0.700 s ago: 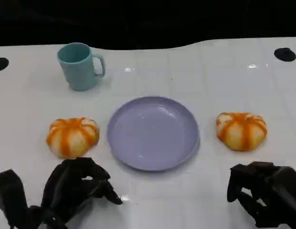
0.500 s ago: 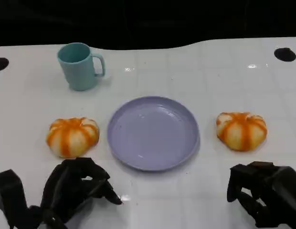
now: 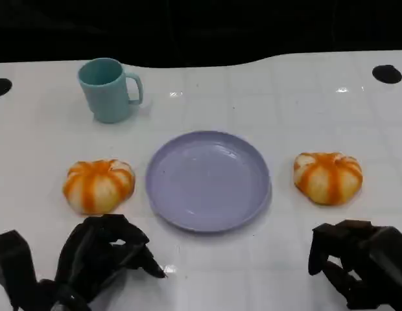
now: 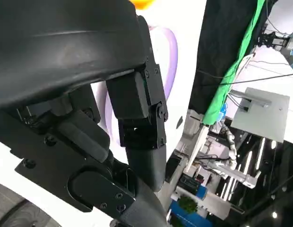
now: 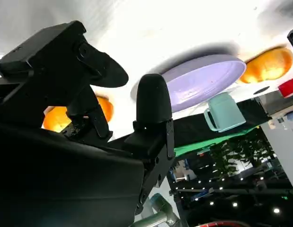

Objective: Grasp the bread from the table and place it into the plate.

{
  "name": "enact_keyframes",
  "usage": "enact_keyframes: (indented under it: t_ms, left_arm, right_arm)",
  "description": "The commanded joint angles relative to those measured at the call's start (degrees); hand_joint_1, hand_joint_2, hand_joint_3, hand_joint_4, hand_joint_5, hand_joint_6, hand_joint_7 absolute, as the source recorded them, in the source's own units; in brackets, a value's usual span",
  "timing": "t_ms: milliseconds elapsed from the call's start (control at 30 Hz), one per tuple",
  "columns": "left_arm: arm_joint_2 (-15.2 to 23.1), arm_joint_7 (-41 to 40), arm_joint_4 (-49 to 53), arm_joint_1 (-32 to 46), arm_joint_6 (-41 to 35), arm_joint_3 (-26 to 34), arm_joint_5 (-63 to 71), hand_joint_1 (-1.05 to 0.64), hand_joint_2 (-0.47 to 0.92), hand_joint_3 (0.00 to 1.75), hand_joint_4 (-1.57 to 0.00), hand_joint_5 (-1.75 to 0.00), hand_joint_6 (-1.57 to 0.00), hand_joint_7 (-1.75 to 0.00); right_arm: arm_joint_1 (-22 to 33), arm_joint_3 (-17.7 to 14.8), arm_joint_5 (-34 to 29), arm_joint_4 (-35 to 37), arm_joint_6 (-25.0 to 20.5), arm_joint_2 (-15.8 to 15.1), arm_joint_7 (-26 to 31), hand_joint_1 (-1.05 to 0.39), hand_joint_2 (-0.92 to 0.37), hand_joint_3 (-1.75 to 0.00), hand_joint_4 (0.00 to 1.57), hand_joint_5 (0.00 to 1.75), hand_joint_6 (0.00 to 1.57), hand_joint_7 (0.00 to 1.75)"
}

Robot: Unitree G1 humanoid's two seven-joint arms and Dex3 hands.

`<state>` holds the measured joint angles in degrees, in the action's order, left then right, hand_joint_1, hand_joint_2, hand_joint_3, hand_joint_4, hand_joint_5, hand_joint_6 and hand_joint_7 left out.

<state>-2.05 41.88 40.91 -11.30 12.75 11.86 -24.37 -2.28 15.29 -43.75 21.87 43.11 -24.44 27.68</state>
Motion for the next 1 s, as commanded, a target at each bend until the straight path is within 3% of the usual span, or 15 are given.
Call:
enact_keyframes:
  t_ms: [33,200,500,733,800,933,1000]
  left_arm:
    - [1.1,0.3,0.0,-0.4,-0.1,0.4,0.0,-1.05,0.68,0.00,-1.57,-0.60,-1.57,-0.33]
    - [1.1,0.3,0.1,-0.4,0.3,0.4,0.2,-1.05,0.68,0.01,-1.57,-0.60,-1.57,-0.34]
    - [1.2,0.3,0.2,-0.4,0.5,0.3,0.4,-1.05,0.68,0.00,-1.57,-0.61,-1.57,-0.34]
    - [1.3,0.5,0.8,-0.7,1.1,0.4,0.5,-1.05,0.69,0.01,-1.57,-0.60,-1.57,-0.34]
    - [1.2,0.6,1.0,-0.8,1.1,0.4,0.4,-1.05,0.69,0.01,-1.57,-0.60,-1.57,-0.34]
    - [1.0,0.2,1.1,-0.9,1.4,0.3,0.6,-1.05,0.69,0.00,-1.57,-0.60,-1.57,-0.34]
    - [0.9,0.1,1.1,-0.9,1.3,0.3,0.5,-1.05,0.69,0.00,-1.57,-0.60,-1.57,-0.34]
  right_arm:
    - [-0.4,-0.1,0.5,0.2,-0.1,-0.4,0.0,-0.07,-0.43,-1.14,0.77,1.75,0.60,1.59]
    - [-0.4,-0.1,0.4,0.0,0.1,-0.5,0.3,-0.06,-0.42,-1.14,0.76,1.74,0.60,1.57]
    - [0.1,-1.0,-0.2,-1.9,0.6,-0.9,1.8,-0.09,-0.48,-0.92,0.70,1.55,0.65,1.17]
    - [1.3,-2.7,2.2,-5.4,0.7,-0.7,0.9,-0.17,-0.45,-0.94,0.66,1.46,0.65,1.02]
    - [1.5,-3.2,2.5,-6.3,0.5,-0.9,0.7,-0.22,-0.49,-0.85,0.63,1.38,0.66,0.88]
    - [1.7,-4.6,2.5,-8.0,-0.4,-1.7,-0.3,-0.37,-0.84,-0.20,0.52,0.92,0.63,0.48]
    - [2.0,-5.3,2.7,-9.0,-1.0,-1.9,-1.1,-0.39,-0.90,-0.09,0.49,0.81,0.61,0.39]
